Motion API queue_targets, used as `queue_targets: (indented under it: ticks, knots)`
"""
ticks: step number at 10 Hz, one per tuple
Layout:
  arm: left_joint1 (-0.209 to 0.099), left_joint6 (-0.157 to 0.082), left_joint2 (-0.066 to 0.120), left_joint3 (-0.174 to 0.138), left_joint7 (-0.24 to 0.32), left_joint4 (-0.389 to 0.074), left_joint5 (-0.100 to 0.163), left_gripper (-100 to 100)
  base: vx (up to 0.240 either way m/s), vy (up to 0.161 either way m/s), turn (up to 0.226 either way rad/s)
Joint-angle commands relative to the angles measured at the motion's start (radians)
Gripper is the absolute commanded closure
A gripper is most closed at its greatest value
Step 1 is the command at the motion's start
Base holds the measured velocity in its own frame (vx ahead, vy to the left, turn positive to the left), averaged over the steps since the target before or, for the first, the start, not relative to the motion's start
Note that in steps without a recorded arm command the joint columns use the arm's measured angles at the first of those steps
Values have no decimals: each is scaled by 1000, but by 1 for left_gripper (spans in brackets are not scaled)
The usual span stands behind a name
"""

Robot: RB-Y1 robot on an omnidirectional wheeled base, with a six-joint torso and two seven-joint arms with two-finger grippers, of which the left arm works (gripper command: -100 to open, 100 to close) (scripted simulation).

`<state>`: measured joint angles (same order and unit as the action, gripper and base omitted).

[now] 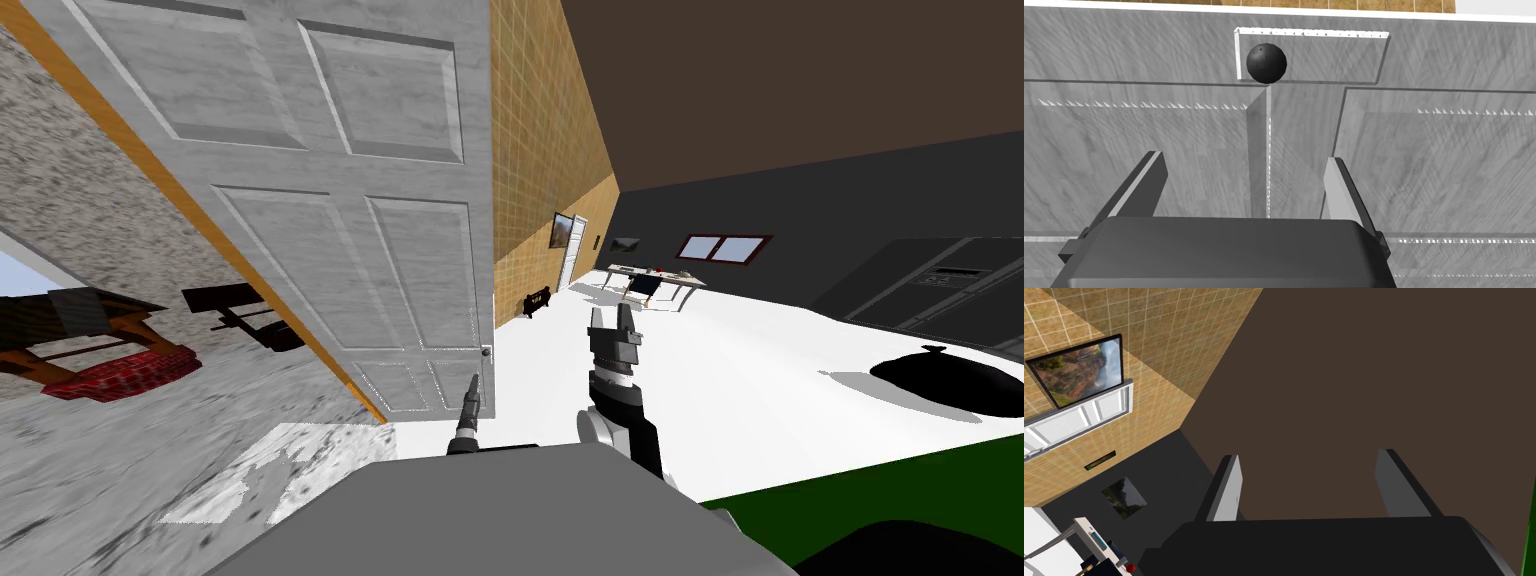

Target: Push the door open

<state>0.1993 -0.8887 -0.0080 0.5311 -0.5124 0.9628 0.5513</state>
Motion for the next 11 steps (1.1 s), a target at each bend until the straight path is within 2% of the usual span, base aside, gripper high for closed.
queue_targets:
  ticks: [1,3,4,5,7,8,9,11]
  knots:
    - [-8,2,29,-9,7,-6,-5,-100,192,9,-13]
    - [-18,6,34,-19,13,-12,-8,-100,201,-14,-6]
    - [-25,8,30,-25,17,-16,-10,-100,203,-33,-9]
    - [-31,10,21,-30,20,-19,-12,-100,195,-61,-9]
    - [-44,15,-19,-42,28,-27,-16,-100,215,-54,3]
    - [-36,14,-8,-39,21,-23,-15,-100,66,-9,15]
    - [-36,14,-8,-39,21,-23,-15,100,-11,-2,-12]
    - [-36,14,-8,-39,21,-23,-15,100,-19,4,-7]
